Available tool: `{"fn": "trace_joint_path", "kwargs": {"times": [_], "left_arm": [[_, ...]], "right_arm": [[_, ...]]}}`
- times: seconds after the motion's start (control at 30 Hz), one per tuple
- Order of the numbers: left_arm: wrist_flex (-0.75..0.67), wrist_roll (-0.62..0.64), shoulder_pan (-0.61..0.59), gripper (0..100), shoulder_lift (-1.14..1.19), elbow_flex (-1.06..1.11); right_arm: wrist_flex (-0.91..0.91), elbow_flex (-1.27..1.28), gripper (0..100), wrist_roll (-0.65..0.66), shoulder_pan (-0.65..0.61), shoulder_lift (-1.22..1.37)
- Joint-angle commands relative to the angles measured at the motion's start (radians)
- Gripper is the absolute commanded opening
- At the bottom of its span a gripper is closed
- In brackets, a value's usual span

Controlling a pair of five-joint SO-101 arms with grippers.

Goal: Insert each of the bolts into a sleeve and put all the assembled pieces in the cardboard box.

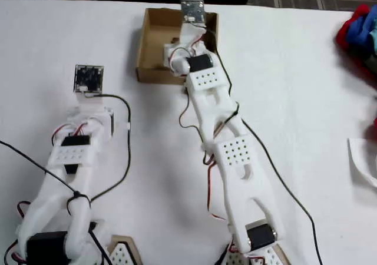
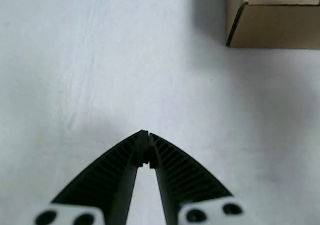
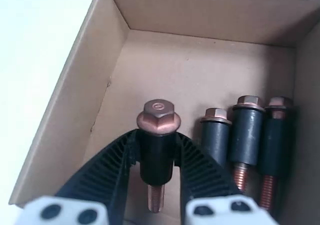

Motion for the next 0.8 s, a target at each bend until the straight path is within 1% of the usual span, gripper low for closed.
{"fn": "trace_joint_path", "kwargs": {"times": [0.0, 0.13, 0.3, 0.4, 0.53, 0.6, 0.7, 0.77], "left_arm": [[-0.018, -0.011, -0.009, 3, -0.04, -0.004], [-0.018, -0.011, -0.009, 3, -0.04, -0.004], [-0.018, -0.011, -0.009, 3, -0.04, -0.004], [-0.018, -0.011, -0.009, 3, -0.04, -0.004], [-0.018, -0.011, -0.009, 3, -0.04, -0.004], [-0.018, -0.011, -0.009, 3, -0.04, -0.004], [-0.018, -0.011, -0.009, 3, -0.04, -0.004], [-0.018, -0.011, -0.009, 3, -0.04, -0.004]], "right_arm": [[-0.03, -0.02, 2.1, 0.011, 0.015, -0.001], [-0.028, -0.02, 2.6, 0.011, 0.015, 0.016], [-0.028, -0.02, 14.1, 0.011, 0.013, 0.016], [-0.028, -0.021, 14.3, 0.018, 0.013, 0.01], [-0.044, -0.051, 14.1, 0.199, 0.005, 0.01], [-0.042, -0.089, 14.1, 0.267, 0.005, 0.01], [-0.024, -0.161, 14.1, 0.29, 0.03, 0.01], [0.028, -0.224, 14.1, 0.292, 0.056, 0.008]]}}
